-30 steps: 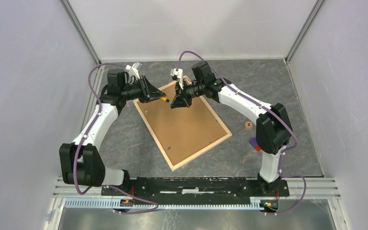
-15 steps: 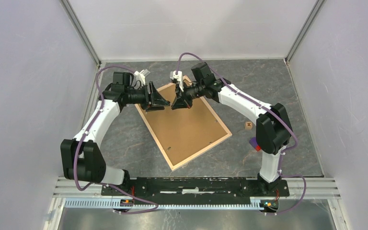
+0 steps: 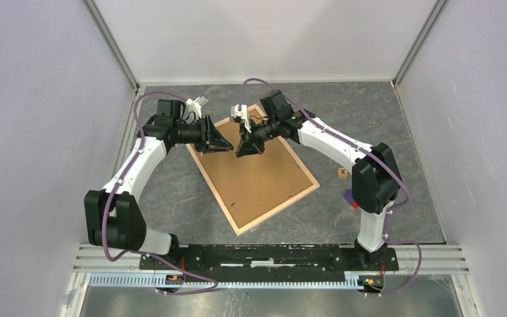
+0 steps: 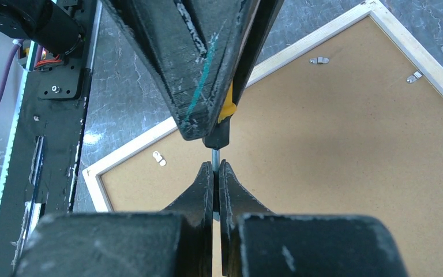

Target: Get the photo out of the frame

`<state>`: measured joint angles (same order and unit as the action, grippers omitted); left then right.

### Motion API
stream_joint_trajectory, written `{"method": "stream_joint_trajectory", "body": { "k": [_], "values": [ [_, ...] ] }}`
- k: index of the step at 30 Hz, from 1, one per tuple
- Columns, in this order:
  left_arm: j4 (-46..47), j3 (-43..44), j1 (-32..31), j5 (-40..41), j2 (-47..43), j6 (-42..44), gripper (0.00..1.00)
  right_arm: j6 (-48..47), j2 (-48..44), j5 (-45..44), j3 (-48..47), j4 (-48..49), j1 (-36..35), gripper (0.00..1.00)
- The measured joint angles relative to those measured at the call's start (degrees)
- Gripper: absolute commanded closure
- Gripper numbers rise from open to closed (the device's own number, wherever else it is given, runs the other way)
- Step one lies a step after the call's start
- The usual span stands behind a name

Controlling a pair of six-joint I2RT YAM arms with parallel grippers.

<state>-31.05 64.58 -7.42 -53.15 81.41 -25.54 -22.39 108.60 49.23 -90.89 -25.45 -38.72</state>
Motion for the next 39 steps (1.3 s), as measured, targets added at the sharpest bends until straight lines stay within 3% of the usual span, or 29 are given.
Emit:
{"method": "stream_joint_trajectory", "body": {
  "k": [3, 5, 7, 9, 13, 16, 19, 21, 23, 29, 39],
  "values": [
    [-0.07, 0.0, -0.17, 0.09, 0.22, 0.09, 0.82, -0.24, -0.07, 0.02, 0.0, -0.09, -0.2, 1.0],
    [-0.02, 0.0, -0.33, 0.09, 0.26, 0.17, 0.97, -0.35, -0.07, 0.0, 0.0, -0.31, -0.17, 0.86],
    [-0.07, 0.0, -0.48, 0.31, 0.26, 0.26, 0.98, -0.46, -0.07, -0.02, 0.0, -0.74, -0.2, 0.66],
    [-0.2, 0.0, -0.55, 0.52, 0.26, 0.33, 0.98, -0.31, -0.07, -0.44, 0.0, -0.83, -0.2, 0.52],
    [-2.01, 0.15, 0.52, 2.89, 0.26, 2.93, 0.98, 0.37, -0.09, -1.42, 0.0, -1.01, 0.57, 0.4],
    [-5.64, 1.2, 2.47, 10.58, 0.26, 8.41, 0.98, 2.27, -0.13, -2.01, 0.57, -0.31, 3.43, 0.38],
    [-8.04, 2.38, 3.63, 20.63, 0.15, 14.53, 0.98, 3.15, -0.33, -8.07, 1.95, 0.28, 8.28, 0.37],
    [-8.55, 2.6, 3.78, 26.88, 0.07, 17.88, 0.98, 3.08, -0.96, -13.97, 3.08, 0.68, 10.78, 0.23],
    [-8.94, 2.6, 3.78, 30.97, 0.07, 20.13, 0.98, 3.34, -2.25, -18.73, 4.57, 1.33, 12.28, 0.02],
    [-9.18, 3.19, 3.78, 41.33, 0.48, 25.31, 0.98, 5.11, -5.49, -30.71, 7.98, 3.82, 12.9, 0.02],
    [-8.98, 4.44, 3.76, 45.59, 4.35, 27.93, 0.98, 5.46, -1.97, -35.36, 8.55, 1.03, 15.21, 0.03]
  ]
}}
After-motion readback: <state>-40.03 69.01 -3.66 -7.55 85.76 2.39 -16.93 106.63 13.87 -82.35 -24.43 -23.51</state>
